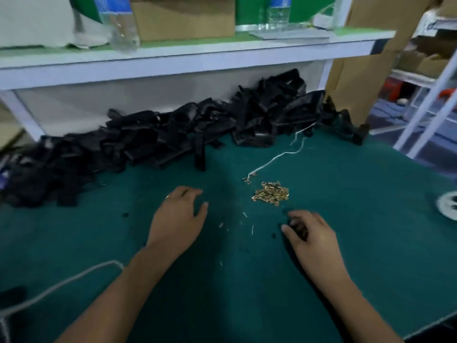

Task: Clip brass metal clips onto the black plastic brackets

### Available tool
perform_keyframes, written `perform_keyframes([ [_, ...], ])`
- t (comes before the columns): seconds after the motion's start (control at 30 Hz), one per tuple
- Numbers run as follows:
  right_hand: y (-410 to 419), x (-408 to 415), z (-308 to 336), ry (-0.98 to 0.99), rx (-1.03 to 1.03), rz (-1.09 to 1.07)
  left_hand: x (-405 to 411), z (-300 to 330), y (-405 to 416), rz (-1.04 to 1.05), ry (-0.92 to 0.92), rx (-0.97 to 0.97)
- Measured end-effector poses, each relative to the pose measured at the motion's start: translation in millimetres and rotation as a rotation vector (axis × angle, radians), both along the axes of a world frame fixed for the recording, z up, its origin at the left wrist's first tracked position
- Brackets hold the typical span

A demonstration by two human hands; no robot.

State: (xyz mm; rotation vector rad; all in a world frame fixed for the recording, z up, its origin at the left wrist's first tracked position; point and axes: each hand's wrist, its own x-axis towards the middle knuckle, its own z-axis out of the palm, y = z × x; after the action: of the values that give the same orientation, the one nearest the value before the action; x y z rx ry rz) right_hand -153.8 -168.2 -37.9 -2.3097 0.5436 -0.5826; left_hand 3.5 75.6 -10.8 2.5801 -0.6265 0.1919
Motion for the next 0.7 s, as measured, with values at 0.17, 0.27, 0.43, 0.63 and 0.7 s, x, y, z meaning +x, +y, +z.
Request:
perform_keyframes([
  [0.17,-10.0,43.9,-9.1,-0.004,-0.057,-0.014,75.4,12.6,-48.7,0.105,-0.034,-0.018],
  [0.27,-13.0,50.6,-15.4,0.027,-0.109,-0.027,115.4,20.6,-80.8,0.155,-0.062,0.059],
  [0.43,-11.2,48.7,-14.5,0.031,-0.114,-0.001,140.7,9.2,-101.6,0.269,0.076,0.192],
  [0.63,-14.6,47.6,-13.6,-0.002,-0.098,0.036,99.5,13.8,-85.2,0.289,0.073,-0.068],
  [0.7,-14.8,47.5,-15.2,-0.011,-0.136,0.065,63.7,13.6,-68.1,0.240,-0.035,-0.072],
])
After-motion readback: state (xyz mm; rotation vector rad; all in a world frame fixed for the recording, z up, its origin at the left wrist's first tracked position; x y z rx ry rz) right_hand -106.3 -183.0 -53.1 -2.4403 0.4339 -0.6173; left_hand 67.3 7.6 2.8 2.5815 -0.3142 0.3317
